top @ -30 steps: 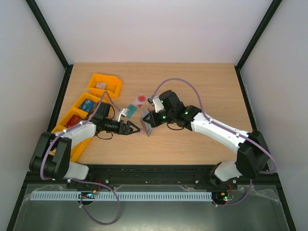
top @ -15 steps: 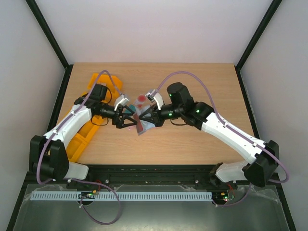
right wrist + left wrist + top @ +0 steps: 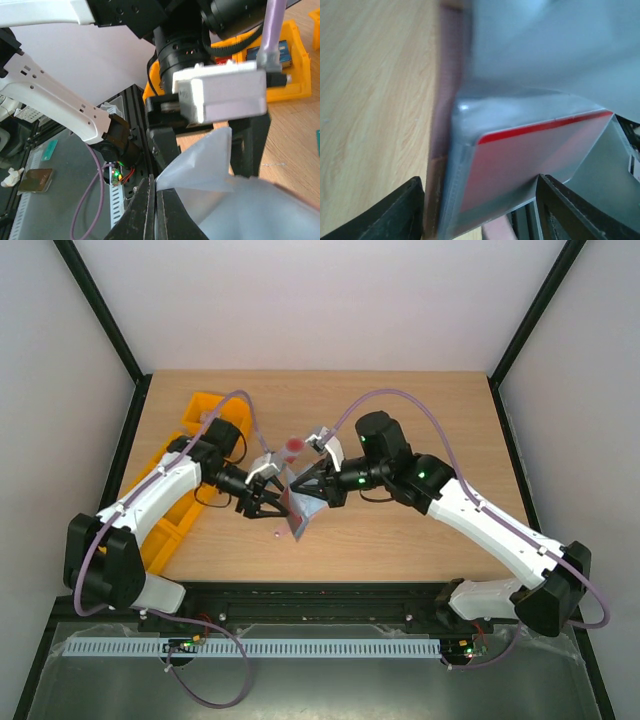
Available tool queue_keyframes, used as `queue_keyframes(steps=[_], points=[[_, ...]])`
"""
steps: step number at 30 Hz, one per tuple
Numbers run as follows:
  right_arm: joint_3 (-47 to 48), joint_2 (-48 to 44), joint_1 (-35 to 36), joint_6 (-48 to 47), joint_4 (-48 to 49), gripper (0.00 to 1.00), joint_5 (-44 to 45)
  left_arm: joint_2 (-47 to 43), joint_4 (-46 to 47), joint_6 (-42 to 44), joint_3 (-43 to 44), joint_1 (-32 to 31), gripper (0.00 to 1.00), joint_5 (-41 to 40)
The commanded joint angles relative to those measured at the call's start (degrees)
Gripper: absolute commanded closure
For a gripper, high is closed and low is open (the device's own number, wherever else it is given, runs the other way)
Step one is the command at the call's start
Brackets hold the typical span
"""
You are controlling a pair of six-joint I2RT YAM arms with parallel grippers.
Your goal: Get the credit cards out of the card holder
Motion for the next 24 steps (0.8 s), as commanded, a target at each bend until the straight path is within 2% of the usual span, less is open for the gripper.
queue_keyframes(steps=[1,4,7,16,19,24], points=[[1.15,-2.05,-0.14,-1.30,0.56,0.98,-0.73,0.03,-6.24,7.51,1.31,-3.21,0.43,4.01],[0.43,-2.96,-0.14,-1.63,0.64,0.98,1.31,0.14,-7.86,7.98,1.81,-3.25,0.60,4.15],[-1.40,-4.07,-0.10,-1.18,1.97,0.98,2.46,0.09,-9.25,8.25,1.99,-3.25,0.66,4.77],[-0.69,-4.74,-0.13,-2.63,0.80,0.98,1.44,1.16,-12.11,10.08,4.93,-3.17,0.42,5.77],[-0.24,-4.87,-0.12,-3.23,0.57,0.98,0.64,1.41,-11.01,9.22,5.24,-3.17,0.20,5.17],[0.26,-4.83,-0.11,-3.43,0.47,0.98,-0.55,3.50,-6.85,5.11,6.00,-2.56,0.13,-0.27]])
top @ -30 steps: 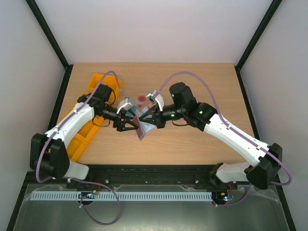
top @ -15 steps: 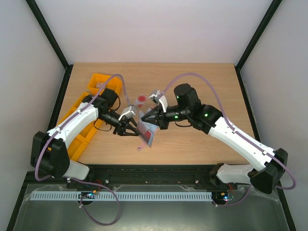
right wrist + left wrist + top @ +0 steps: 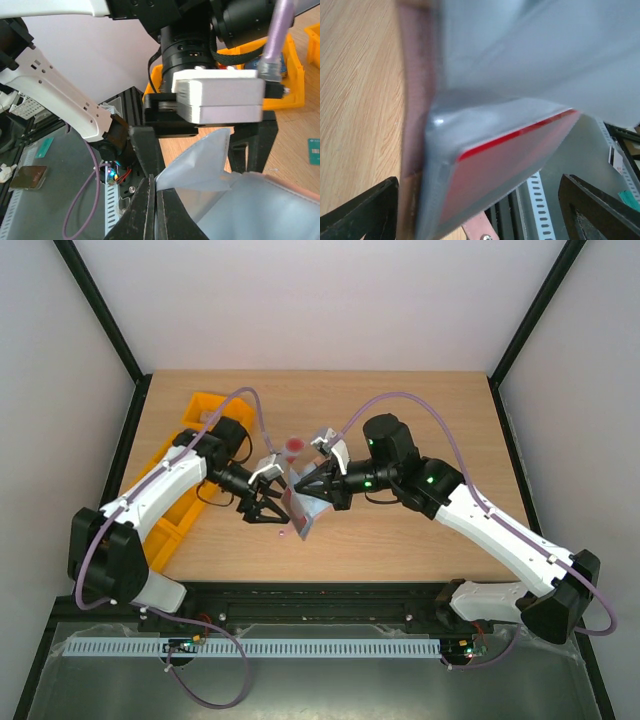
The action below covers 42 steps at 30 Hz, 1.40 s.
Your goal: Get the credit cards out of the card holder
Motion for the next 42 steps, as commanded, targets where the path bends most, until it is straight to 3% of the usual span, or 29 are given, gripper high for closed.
queue_keyframes(steps=[1,6,9,11,15,16,20,23,26,29,31,35,39,42], points=[[1.60,-1.73,-0.08,-1.30,0.19,0.98,-1.13,3.13,2.42,-1.42,2.75,0.62,0.13,-2.34],[2.94,-1.33,-0.13,-2.71,-1.22,0.98,-0.70,6.04,-0.36,2.26,7.33,0.23,0.13,-0.17],[3.95,-1.22,-0.20,-3.33,-1.93,0.98,-0.16,6.17,-3.92,6.61,7.93,-0.11,0.19,2.05],[4.17,-1.39,-0.23,-3.56,-2.10,0.98,0.36,6.08,-9.55,13.58,7.66,-0.70,0.35,2.56],[3.43,-2.02,-0.65,-3.64,-1.82,0.98,2.85,5.15,-12.57,15.25,7.47,-0.59,0.94,2.56],[2.93,-2.32,-1.06,-3.34,-1.49,0.98,3.33,4.59,-12.49,15.10,7.04,-0.35,0.97,2.45],[-1.03,-4.85,-4.72,0.12,2.59,0.98,4.39,1.30,-10.32,12.42,3.85,1.85,0.98,2.78],[-4.36,-6.48,-6.92,4.53,5.34,0.98,13.76,-2.32,2.27,-4.87,0.14,2.72,0.98,-3.70],[-6.33,-5.03,-8.09,7.53,4.07,0.98,29.48,-5.85,17.75,-26.33,-4.43,2.16,0.98,-21.98],[-4.88,-0.27,-8.41,9.11,0.94,0.82,39.10,-3.48,18.65,-34.88,-3.28,0.34,0.98,-43.28],[-3.82,1.97,-8.43,8.69,0.28,0.71,36.42,0.39,15.40,-38.99,-1.06,-0.10,0.98,-51.68],[-4.16,3.42,-8.11,7.21,1.71,0.52,23.50,6.98,10.72,-41.03,1.69,-0.13,0.98,-54.27],[-5.14,4.97,-1.24,3.29,1.74,0.51,14.73,9.10,11.04,-42.45,2.96,-1.13,0.98,-56.82],[-9.69,4.41,6.32,5.94,14.37,0.49,12.77,9.33,11.05,-43.28,3.32,-1.90,0.98,-56.68]])
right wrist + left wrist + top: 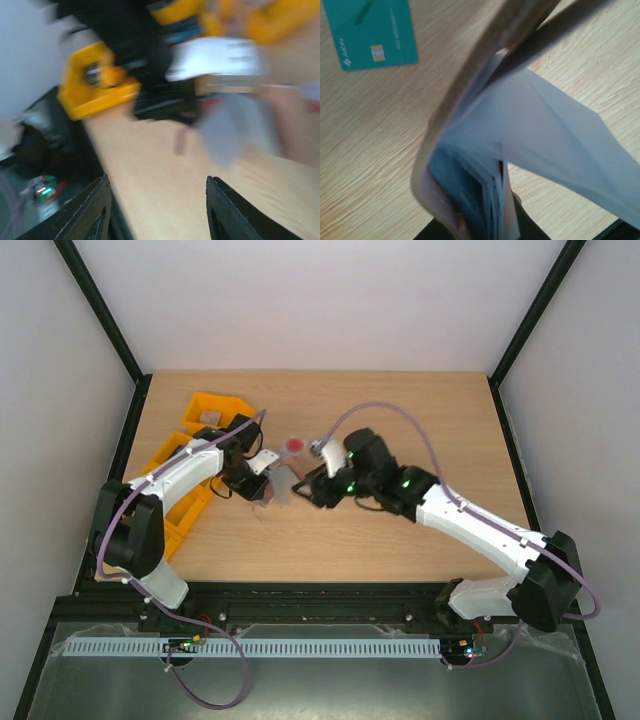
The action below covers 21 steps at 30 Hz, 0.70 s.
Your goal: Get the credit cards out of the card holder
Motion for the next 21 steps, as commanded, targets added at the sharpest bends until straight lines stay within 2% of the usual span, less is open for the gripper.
queue_keyframes(steps=[1,5,8,11,16,21], points=[[-6.11,-0.15,9.36,2.67,17.78,0.49,-8.89,-0.71,-1.41,-3.58,3.00,-1.25,0.98,-1.44],[-14.91,1.57,12.32,12.30,41.30,0.56,-6.19,-1.52,-2.88,-2.72,3.83,-1.25,0.98,7.01],[-18.91,3.79,12.95,13.32,50.93,0.59,-0.66,-3.02,-3.02,-2.63,4.18,-1.25,0.98,8.38],[-20.52,6.32,12.88,13.12,53.69,0.68,6.00,-4.43,-3.13,-2.09,3.75,-1.25,0.98,10.49],[-18.32,12.10,11.52,13.02,52.09,0.76,7.07,-5.17,-4.35,-0.06,4.73,-1.25,0.98,14.35],[-19.69,13.09,6.88,16.25,52.39,0.84,9.26,-6.13,-4.95,1.26,4.38,-1.25,0.98,16.71]])
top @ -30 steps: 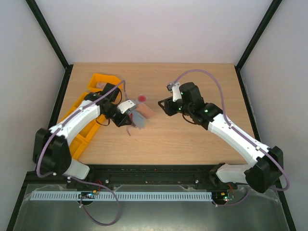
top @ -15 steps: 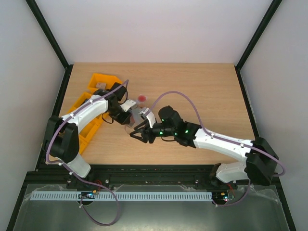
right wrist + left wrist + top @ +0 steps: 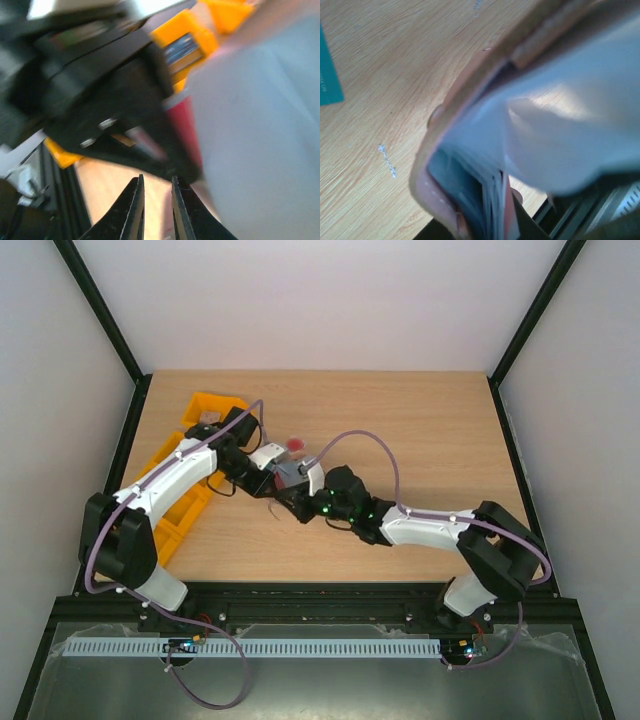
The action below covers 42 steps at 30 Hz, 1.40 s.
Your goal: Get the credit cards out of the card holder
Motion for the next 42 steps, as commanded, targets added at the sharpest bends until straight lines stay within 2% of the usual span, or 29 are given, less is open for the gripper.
queue_keyframes(steps=[1,9,12,17,22,25,31,35,38,42], points=[[0.40,0.27,-3.89,2.11,2.44,0.85,5.52,-2.24,-2.17,2.04,0.86,-0.16,0.98,4.47],[5.79,-2.59,-7.88,-8.20,-12.52,0.86,6.59,-4.20,-4.04,6.16,-0.67,-2.93,0.98,8.30],[8.04,-3.16,-7.88,-13.12,-18.53,0.84,2.58,-5.10,-4.88,7.74,-0.71,-3.06,0.98,10.91],[10.06,-4.58,-7.85,-20.89,-25.74,0.81,-9.14,-6.03,-5.47,9.77,-1.70,-3.03,0.98,13.58],[16.32,-4.20,-7.82,-28.07,-41.15,0.81,-10.78,-7.96,-8.45,14.08,-1.70,-4.95,0.98,13.80],[17.49,-6.59,-7.89,-31.44,-44.35,0.77,-14.58,-9.40,-9.98,16.36,-0.66,-5.89,0.98,14.39],[14.43,-11.62,-7.77,-30.52,-39.51,0.71,-25.62,-11.67,-11.10,19.20,-0.65,-6.04,0.98,16.51],[8.14,-16.11,-7.62,-24.62,-26.56,0.73,-28.20,-12.90,-12.19,19.70,0.72,-6.04,0.98,16.53],[4.75,-19.18,-6.76,-23.68,-20.06,0.74,-27.14,-13.75,-12.95,19.43,1.63,-6.04,0.98,15.10],[3.63,-20.63,-4.91,-25.98,-19.78,0.76,-22.38,-15.03,-13.12,19.33,1.16,-6.03,0.98,14.79]])
